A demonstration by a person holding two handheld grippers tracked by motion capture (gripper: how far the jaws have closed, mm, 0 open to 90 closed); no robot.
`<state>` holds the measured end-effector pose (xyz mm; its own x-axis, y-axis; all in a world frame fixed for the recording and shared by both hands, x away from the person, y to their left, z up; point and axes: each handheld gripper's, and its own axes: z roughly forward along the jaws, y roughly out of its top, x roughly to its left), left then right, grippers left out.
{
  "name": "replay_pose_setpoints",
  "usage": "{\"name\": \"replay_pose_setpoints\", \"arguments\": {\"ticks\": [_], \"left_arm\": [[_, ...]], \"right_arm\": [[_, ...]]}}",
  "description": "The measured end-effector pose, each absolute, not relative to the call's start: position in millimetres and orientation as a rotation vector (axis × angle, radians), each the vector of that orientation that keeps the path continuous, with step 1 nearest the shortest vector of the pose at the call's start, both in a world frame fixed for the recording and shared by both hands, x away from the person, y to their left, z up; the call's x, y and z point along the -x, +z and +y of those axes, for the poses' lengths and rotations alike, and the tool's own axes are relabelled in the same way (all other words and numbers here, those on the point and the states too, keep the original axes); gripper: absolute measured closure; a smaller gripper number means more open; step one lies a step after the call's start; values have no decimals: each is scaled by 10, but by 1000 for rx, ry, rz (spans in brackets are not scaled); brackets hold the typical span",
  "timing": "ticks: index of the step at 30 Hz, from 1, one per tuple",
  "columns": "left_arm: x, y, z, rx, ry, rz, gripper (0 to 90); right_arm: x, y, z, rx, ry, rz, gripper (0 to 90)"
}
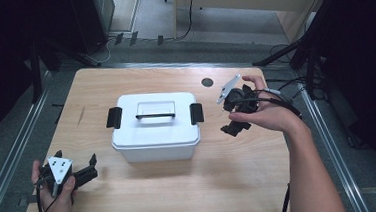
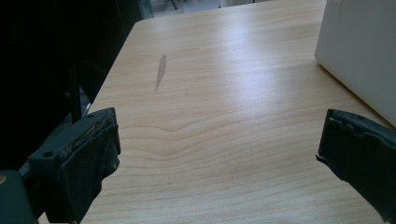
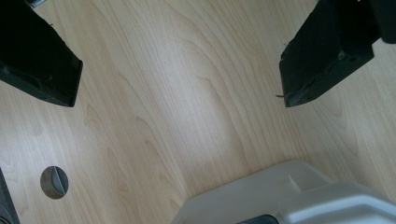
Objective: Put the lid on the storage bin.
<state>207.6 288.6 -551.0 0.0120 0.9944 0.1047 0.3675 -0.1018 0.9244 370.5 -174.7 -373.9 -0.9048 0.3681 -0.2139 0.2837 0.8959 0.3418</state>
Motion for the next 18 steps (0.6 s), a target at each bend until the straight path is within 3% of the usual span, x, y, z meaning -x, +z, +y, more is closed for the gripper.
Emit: {"name": "replay_pose_setpoints", "arguments": {"ticks": [18], "left_arm": [[-2073, -5511, 2878, -1569, 1096, 1432, 0]], "right_arm": [[-3581, -4138, -2162, -655, 546, 2732, 0]]}}
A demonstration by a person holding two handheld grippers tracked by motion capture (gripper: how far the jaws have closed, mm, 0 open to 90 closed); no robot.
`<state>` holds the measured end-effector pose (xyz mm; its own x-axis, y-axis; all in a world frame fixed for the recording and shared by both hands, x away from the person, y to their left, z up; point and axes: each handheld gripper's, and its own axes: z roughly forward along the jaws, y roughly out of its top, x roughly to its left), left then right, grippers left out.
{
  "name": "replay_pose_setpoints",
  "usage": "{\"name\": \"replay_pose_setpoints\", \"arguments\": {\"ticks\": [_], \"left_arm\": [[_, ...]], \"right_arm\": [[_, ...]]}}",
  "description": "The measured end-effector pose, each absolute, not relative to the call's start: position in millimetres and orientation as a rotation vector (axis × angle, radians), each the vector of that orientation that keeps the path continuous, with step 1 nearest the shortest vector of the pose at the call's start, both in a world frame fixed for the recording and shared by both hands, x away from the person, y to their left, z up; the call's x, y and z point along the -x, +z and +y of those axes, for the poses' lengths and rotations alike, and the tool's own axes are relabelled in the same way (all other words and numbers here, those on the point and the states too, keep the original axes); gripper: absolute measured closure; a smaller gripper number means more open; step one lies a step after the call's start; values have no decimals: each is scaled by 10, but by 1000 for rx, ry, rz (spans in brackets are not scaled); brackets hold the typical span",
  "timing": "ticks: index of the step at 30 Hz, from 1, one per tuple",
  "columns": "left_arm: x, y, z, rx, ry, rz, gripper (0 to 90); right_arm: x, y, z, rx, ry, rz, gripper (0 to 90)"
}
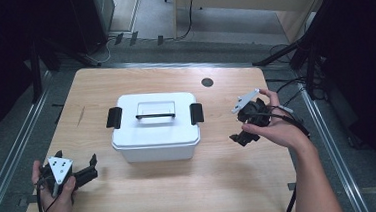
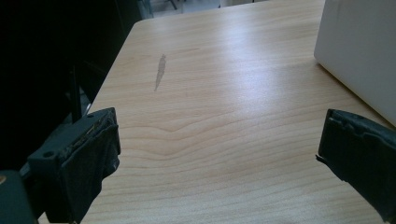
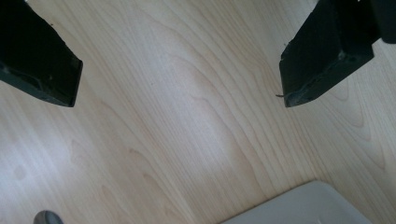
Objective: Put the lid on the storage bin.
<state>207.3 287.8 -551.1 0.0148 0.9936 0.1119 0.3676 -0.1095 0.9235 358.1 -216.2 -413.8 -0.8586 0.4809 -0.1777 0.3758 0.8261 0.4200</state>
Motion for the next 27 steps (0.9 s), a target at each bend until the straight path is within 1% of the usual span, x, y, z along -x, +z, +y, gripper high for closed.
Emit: {"name": "replay_pose_setpoints", "arguments": {"ticks": [14, 27], "left_arm": [[-2068, -5510, 2874, -1571, 1096, 1433, 0], [-2067, -5512, 2871, -1573, 1101, 1428, 0]], "right_arm": [[-3417, -4505, -2410, -767, 677, 2680, 0], [-3235, -4723, -2637, -862, 838, 2588, 0]]}}
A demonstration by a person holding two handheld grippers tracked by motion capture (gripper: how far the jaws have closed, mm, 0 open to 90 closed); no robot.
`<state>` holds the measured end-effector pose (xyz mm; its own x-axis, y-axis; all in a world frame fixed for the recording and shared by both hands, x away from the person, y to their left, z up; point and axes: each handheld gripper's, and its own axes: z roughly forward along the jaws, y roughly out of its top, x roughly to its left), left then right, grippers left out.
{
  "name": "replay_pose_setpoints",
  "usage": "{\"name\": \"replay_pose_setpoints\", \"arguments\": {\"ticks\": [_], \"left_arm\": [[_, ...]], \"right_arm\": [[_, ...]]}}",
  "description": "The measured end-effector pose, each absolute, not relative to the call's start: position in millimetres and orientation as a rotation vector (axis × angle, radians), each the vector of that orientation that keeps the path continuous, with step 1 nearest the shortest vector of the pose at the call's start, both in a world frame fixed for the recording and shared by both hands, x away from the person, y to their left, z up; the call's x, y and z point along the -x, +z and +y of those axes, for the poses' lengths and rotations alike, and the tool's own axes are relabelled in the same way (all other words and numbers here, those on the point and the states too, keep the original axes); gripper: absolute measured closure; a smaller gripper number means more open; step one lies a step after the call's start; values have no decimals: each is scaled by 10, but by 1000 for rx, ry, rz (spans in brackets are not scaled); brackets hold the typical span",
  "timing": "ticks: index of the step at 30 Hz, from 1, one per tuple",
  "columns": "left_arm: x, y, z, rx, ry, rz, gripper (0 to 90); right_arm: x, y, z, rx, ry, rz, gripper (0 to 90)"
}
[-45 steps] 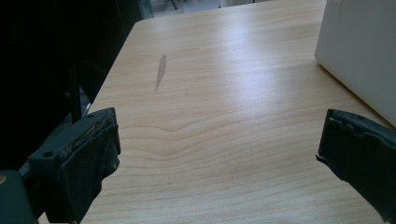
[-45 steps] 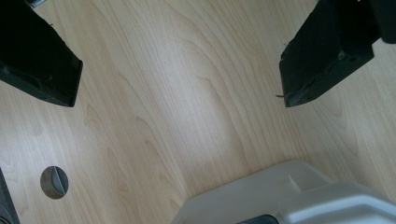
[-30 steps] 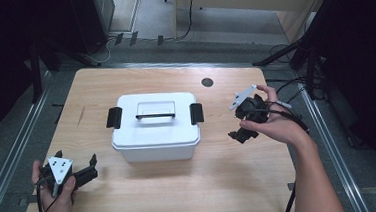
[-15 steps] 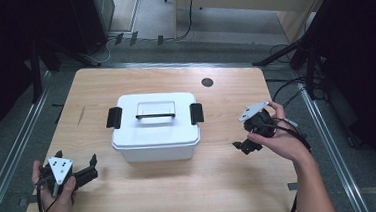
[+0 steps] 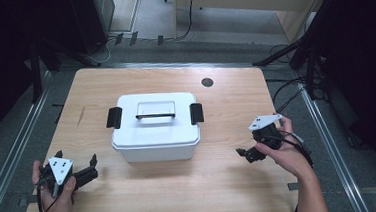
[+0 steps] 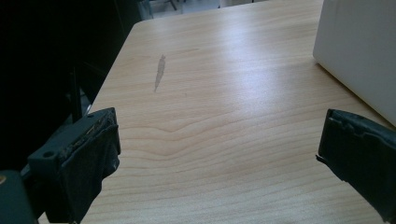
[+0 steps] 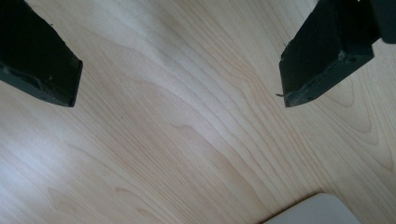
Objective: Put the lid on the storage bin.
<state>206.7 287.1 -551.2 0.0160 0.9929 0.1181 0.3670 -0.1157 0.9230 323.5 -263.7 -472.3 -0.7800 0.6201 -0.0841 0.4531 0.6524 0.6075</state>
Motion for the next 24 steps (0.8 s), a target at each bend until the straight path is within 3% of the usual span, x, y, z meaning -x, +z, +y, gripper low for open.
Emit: {"name": "replay_pose_setpoints", "arguments": {"ticks": [24], "left_arm": [[-2065, -5512, 2867, -1575, 1107, 1423, 0]], "right_arm": [[-2848, -5198, -3051, -1039, 1081, 2431, 0]]}}
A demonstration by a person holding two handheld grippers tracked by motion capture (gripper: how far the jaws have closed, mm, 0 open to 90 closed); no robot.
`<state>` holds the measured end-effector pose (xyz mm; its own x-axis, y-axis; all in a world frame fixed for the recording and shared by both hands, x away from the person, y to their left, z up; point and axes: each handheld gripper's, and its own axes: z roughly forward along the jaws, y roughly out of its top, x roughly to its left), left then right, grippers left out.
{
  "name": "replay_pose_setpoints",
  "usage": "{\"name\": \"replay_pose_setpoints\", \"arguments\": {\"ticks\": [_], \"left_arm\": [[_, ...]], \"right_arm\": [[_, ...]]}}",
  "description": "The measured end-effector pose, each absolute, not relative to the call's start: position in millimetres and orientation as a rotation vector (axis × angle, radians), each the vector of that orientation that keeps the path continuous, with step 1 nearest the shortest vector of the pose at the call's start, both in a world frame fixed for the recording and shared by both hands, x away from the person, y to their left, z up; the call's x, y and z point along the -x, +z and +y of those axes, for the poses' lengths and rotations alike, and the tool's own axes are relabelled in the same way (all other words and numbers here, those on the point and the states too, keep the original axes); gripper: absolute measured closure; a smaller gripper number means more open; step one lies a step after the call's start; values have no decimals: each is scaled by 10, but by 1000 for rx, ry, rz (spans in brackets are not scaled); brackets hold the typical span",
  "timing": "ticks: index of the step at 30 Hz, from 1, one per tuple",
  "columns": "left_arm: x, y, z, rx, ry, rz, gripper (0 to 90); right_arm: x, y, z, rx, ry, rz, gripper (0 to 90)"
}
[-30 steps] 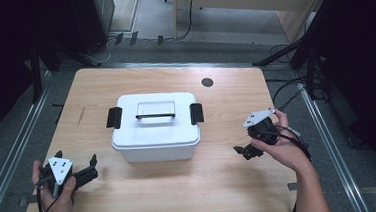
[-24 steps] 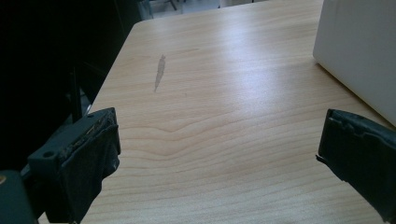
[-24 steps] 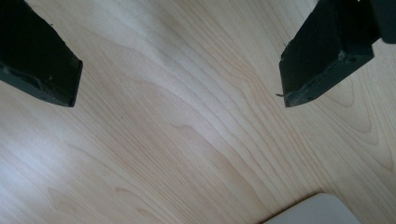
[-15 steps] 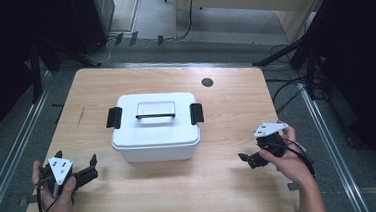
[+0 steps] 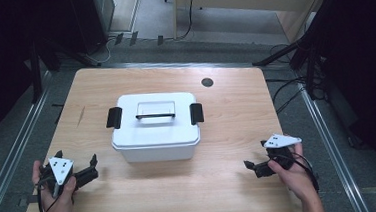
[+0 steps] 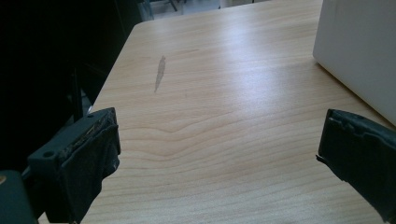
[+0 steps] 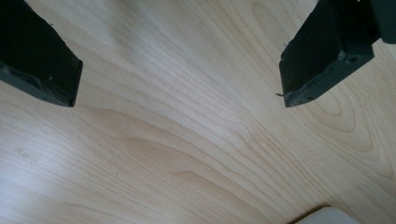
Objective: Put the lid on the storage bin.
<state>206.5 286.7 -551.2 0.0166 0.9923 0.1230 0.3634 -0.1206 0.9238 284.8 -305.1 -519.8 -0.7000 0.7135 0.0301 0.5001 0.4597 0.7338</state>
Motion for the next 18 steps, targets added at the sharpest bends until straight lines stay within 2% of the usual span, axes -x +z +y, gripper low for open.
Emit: {"name": "replay_pose_setpoints", "arguments": {"ticks": [11, 18], "left_arm": [[-2066, -5512, 2868, -1575, 1109, 1425, 0], [-2071, -5510, 2868, -1579, 1106, 1425, 0]], "right_arm": [[-2606, -5412, -3314, -1169, 1154, 2197, 0], [-2503, -5426, -3400, -1231, 1241, 1989, 0]]}}
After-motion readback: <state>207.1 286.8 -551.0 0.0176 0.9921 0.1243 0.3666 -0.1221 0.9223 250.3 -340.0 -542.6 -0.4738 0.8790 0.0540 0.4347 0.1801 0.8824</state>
